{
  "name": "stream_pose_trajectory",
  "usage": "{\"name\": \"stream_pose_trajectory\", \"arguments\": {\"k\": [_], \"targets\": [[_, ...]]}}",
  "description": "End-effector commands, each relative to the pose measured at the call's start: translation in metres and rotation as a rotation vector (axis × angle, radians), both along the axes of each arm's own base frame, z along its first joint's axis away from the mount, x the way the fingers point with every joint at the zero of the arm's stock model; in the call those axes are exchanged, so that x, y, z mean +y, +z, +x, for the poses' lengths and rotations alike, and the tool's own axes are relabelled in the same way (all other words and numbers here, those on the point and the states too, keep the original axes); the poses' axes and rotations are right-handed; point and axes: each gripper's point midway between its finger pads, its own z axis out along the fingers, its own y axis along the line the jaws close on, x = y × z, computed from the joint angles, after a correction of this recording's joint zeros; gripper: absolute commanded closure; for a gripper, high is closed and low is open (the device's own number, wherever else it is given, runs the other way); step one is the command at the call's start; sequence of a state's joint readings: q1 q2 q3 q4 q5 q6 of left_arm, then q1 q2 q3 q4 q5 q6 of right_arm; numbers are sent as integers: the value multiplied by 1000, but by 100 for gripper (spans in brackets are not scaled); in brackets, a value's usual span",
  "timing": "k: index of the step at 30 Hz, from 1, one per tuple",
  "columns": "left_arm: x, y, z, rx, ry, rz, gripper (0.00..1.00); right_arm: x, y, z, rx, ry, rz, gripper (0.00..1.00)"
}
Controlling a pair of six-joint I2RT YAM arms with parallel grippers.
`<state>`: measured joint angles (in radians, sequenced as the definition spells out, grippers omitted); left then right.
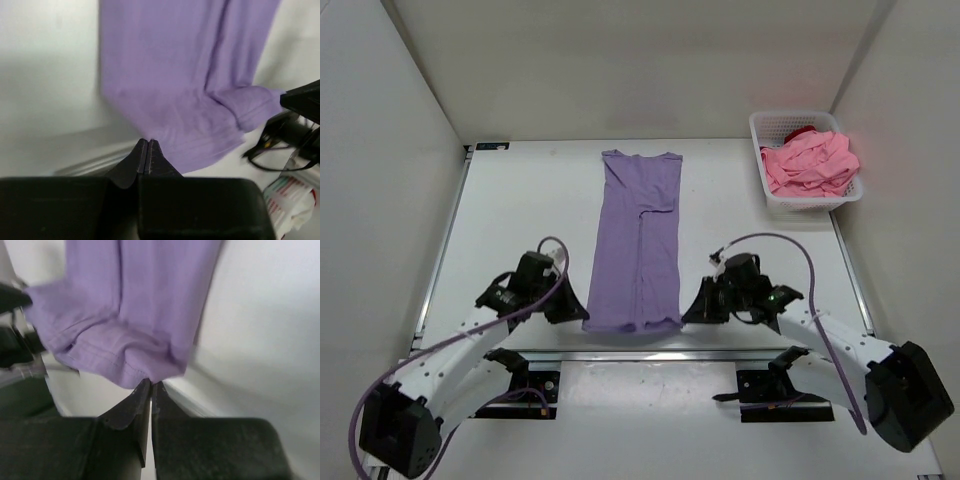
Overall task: Fold and stack the t-shirts
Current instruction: Fold the folded rectangular tshirt in 1/3 of the way
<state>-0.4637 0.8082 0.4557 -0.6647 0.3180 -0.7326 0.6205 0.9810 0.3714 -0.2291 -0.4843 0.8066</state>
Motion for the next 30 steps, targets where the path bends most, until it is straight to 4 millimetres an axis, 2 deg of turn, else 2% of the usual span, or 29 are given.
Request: {"name": "stream_pose_trajectory", "arguments": {"k": [1, 3, 4, 5, 8, 9, 10, 11, 12, 14, 15, 16, 17, 18, 19, 20, 22, 23, 24, 25, 26, 28, 30], "targets": [[-13, 49, 61, -180, 13, -21, 100, -14, 22, 51, -138, -1, -42, 100], [-17, 56, 86, -234, 29, -17, 100, -15, 42, 89, -209, -22, -48, 100], [-17, 59, 103, -251, 51, -8, 100, -20, 33, 99, -196, -22, -83, 100], [-15, 58, 117, -257, 62, 1, 100, -17, 47, 126, -247, -24, -97, 100], [-12, 65, 155, -308, 122, 7, 100, -20, 48, 160, -262, -31, -140, 100], [-11, 62, 166, -313, 137, 28, 100, -19, 47, 176, -265, -44, -150, 100], [-12, 69, 176, -335, 140, 37, 100, -21, 48, 195, -273, -56, -160, 100], [-13, 73, 190, -356, 143, 48, 100, -23, 38, 202, -252, -57, -169, 100], [-13, 64, 197, -332, 147, 67, 100, -25, 47, 218, -281, -80, -159, 100], [-13, 71, 219, -371, 156, 111, 100, -27, 38, 237, -266, -90, -159, 100], [-13, 62, 226, -350, 156, 125, 100, -27, 39, 249, -271, -95, -166, 100], [-13, 62, 231, -347, 162, 117, 100, -25, 46, 258, -291, -89, -163, 100], [-13, 59, 239, -344, 166, 120, 100, -25, 37, 264, -273, -81, -171, 100], [-12, 52, 243, -332, 171, 130, 100, -25, 41, 272, -285, -83, -168, 100], [-12, 43, 249, -317, 162, 138, 100, -22, 36, 278, -268, -77, -167, 100], [-15, 43, 252, -316, 162, 141, 100, -21, 33, 287, -270, -72, -173, 100], [-19, 29, 260, -293, 150, 148, 100, -21, 24, 294, -262, -66, -185, 100], [-19, 34, 266, -309, 156, 153, 100, -23, 25, 301, -265, -76, -188, 100], [-17, 28, 273, -311, 160, 161, 100, -22, 22, 301, -260, -69, -181, 100], [-22, 22, 272, -293, 149, 163, 100, -20, 22, 305, -255, -68, -179, 99], [-21, 27, 280, -308, 162, 159, 100, -23, 17, 311, -258, -78, -189, 100], [-22, 24, 288, -303, 170, 151, 100, -24, 22, 318, -268, -77, -183, 100], [-24, 30, 298, -328, 179, 135, 100, -27, 17, 320, -262, -85, -191, 100]]}}
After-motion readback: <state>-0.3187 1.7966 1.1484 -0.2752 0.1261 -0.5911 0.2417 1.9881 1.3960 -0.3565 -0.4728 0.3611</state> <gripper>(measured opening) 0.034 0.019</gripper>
